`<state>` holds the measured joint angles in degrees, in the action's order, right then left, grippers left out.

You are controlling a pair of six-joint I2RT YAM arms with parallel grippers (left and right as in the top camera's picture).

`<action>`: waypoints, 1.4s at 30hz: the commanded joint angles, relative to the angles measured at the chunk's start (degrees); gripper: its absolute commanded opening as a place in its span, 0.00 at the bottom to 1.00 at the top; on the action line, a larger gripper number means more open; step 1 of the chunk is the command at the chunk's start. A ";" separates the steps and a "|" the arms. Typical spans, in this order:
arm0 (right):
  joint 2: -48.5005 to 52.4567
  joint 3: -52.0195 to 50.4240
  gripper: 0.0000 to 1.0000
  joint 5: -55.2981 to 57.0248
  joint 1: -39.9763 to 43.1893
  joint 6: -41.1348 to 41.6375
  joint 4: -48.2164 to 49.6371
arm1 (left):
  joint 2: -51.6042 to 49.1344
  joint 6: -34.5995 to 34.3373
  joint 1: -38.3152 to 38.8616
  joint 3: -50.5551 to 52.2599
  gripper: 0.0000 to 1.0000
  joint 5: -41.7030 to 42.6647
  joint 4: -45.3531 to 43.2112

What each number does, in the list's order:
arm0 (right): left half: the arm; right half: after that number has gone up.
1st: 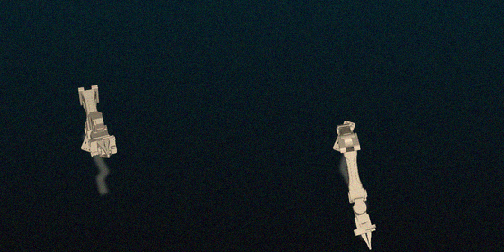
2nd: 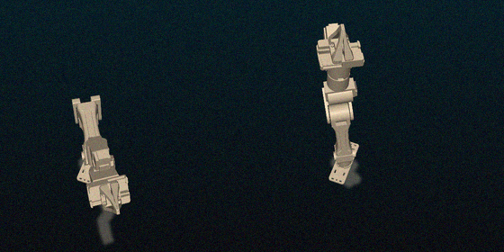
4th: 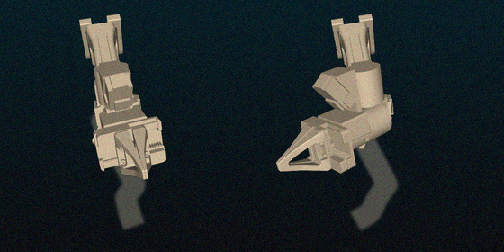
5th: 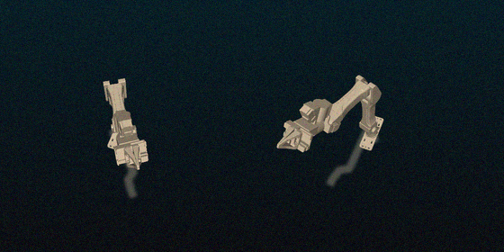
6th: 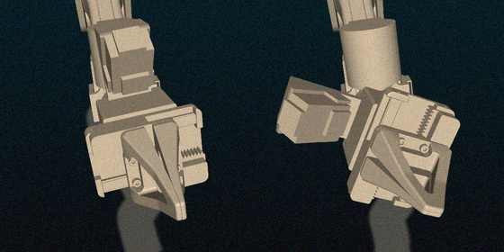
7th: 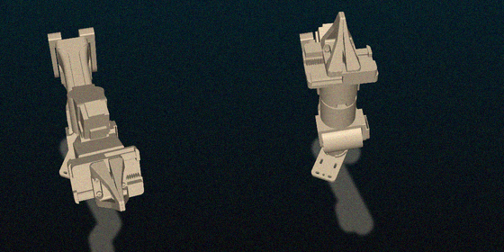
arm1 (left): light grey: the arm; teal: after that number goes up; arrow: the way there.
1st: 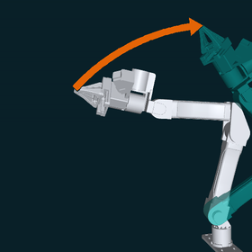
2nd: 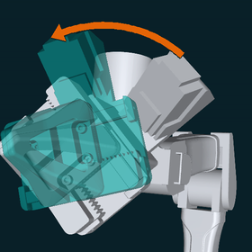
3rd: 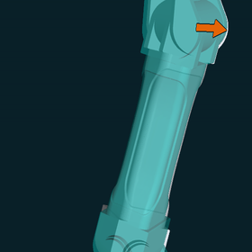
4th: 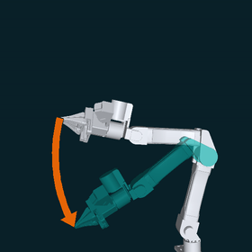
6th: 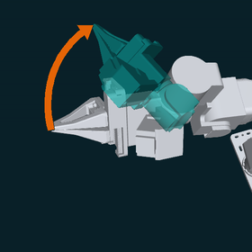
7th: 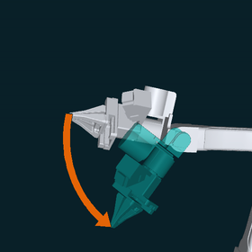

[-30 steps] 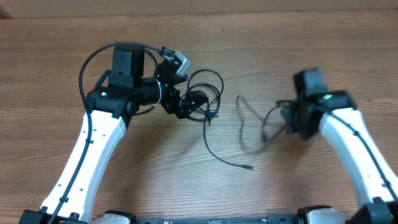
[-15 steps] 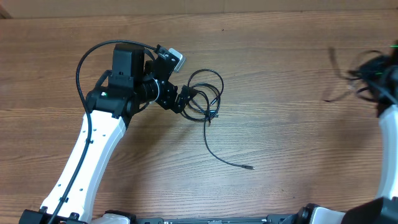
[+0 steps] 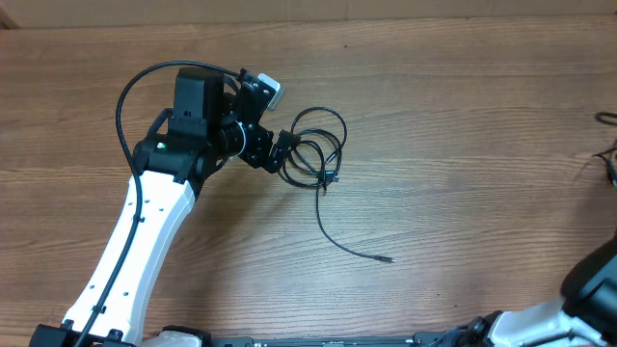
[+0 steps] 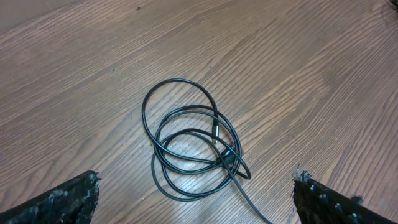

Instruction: Untangle cables

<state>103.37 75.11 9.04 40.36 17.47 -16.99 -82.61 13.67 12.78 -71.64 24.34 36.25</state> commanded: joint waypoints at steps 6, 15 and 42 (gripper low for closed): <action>6.93 1.09 0.31 0.61 2.80 -2.75 0.90 | 0.50 -0.59 0.37 -0.50 1.00 -0.59 -0.07; 1.88 11.47 1.00 0.59 1.88 -2.56 -5.46 | 0.50 -0.59 0.37 -0.50 1.00 -0.59 -0.07; -4.76 31.32 1.00 -29.51 -28.63 1.79 -53.53 | 0.50 0.96 0.37 -0.50 0.99 -2.12 -5.31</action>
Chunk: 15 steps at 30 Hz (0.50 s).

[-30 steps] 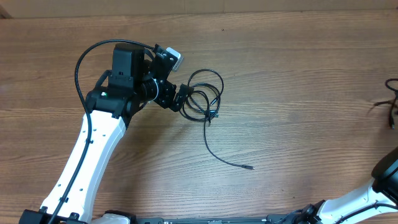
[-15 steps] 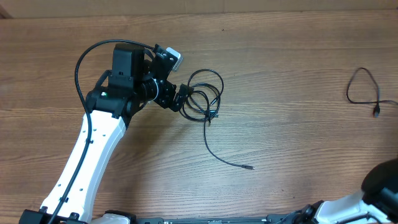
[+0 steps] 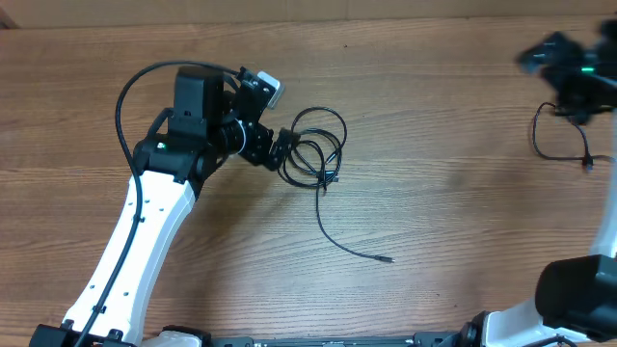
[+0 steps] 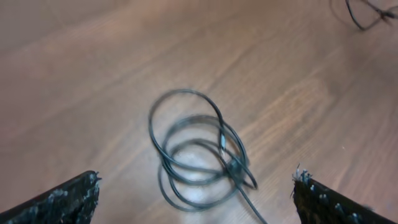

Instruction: Untangle cables

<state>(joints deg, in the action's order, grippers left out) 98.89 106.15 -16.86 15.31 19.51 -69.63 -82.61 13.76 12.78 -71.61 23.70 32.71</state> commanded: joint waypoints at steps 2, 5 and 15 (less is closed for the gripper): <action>-0.24 -0.07 1.00 -3.61 -7.32 -0.22 -2.05 | 0.50 0.85 0.37 -0.52 0.99 -1.66 -1.95; -0.07 -1.03 1.00 -3.82 -11.96 0.81 -2.05 | 0.50 0.85 0.37 -0.52 1.00 -1.66 -1.95; 0.02 -12.57 1.00 -16.17 -19.17 -3.04 1.73 | 2.73 -1.53 -3.26 -0.63 1.00 -6.10 -0.07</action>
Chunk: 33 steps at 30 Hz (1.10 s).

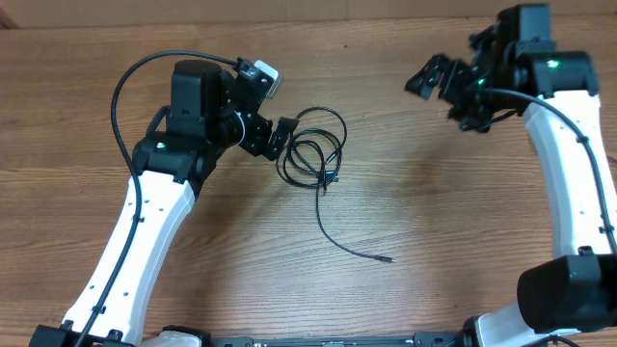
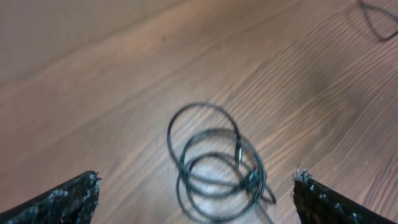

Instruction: Untangle cables

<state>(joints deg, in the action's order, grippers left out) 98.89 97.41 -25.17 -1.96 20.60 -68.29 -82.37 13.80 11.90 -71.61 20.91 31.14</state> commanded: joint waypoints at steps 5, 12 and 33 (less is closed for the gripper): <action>0.02 -13.97 1.00 -19.63 -6.19 -13.62 7.26 | 5.05 -10.75 -10.75 -0.63 1.00 -5.22 8.17; 0.24 -30.77 0.90 -27.91 -11.72 -8.24 33.90 | 5.18 -14.29 -20.39 -0.61 1.00 -4.28 15.43; 12.26 -38.95 0.56 -20.57 -22.40 15.41 67.14 | 4.90 -23.30 -20.87 -0.48 0.99 6.62 18.08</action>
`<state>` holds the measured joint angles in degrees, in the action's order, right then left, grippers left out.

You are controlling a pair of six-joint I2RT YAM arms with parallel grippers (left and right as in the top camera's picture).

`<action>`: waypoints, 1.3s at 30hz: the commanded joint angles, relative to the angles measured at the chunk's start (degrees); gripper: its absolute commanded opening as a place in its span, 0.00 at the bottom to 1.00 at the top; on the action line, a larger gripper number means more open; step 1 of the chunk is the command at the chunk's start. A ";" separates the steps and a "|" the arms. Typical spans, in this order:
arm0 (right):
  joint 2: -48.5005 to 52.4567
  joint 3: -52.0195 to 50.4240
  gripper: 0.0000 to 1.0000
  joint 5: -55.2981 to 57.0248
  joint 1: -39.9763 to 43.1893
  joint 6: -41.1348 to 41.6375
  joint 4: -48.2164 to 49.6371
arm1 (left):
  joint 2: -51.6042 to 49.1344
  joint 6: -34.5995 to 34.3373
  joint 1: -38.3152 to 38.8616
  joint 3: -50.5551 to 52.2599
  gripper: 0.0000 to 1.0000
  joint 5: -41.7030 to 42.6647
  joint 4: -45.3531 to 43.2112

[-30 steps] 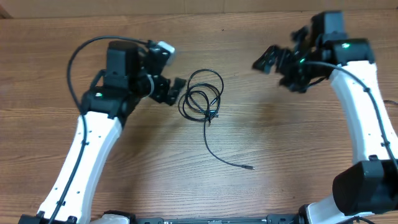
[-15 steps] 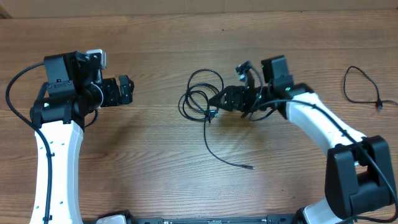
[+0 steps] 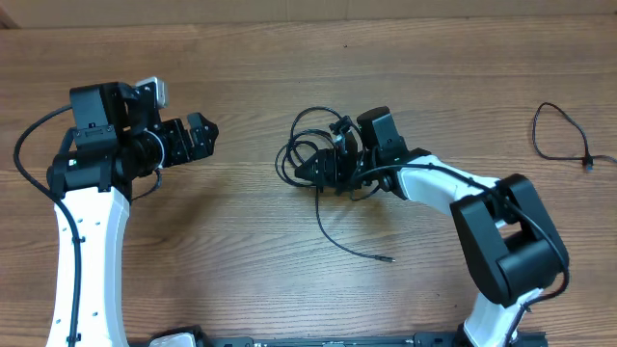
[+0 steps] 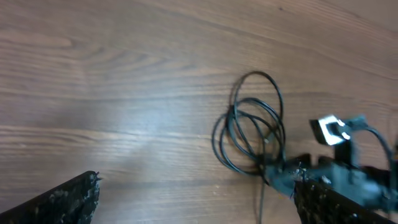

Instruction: Untangle cables

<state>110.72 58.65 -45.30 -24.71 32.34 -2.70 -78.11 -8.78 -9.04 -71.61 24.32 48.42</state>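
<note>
A black cable [image 3: 307, 145] lies coiled in several overlapping loops at the table's middle, and its loose tail [image 3: 349, 249] runs down to a plug. The same coil [image 4: 251, 127] shows in the left wrist view. My right gripper [image 3: 326, 152] is at the coil's right side, seemingly open, one finger above the loops and one below. In the left wrist view it is only a blur at the lower right. My left gripper [image 3: 198, 135] stands open well left of the coil, nothing between its fingers [image 4: 62, 199].
A second, thinner black cable [image 3: 559, 135] lies alone at the far right. The right arm [image 3: 453, 188] stretches across the table from the lower right. Bare wooden table [image 3: 251, 241] lies between the left gripper and the coil.
My left gripper has drawn back to the left, away from the coil. My right gripper, then open in the air at the upper right, is now down at the coil's right side.
My left gripper first hung open right beside the coil, with the right arm nearly out of sight. A second cable then lay at the far right with the right arm above it. The right arm then swung inward, and it has now reached the coil while the left has withdrawn.
</note>
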 commanded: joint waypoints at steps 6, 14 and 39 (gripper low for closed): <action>0.42 -0.02 0.21 -13.64 1.05 3.69 9.79 | -0.92 -4.15 0.22 0.50 0.99 5.46 2.56; -1.90 -0.02 0.04 -25.03 4.59 9.90 16.35 | -5.51 -5.64 5.09 4.50 1.00 12.09 0.79; -15.98 2.67 0.04 -22.34 12.11 16.94 16.33 | -30.67 -17.38 22.25 5.64 0.87 0.24 -10.64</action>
<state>98.39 59.07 -68.29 -16.38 47.77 13.26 -106.91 -24.67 13.06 -66.57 28.36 37.47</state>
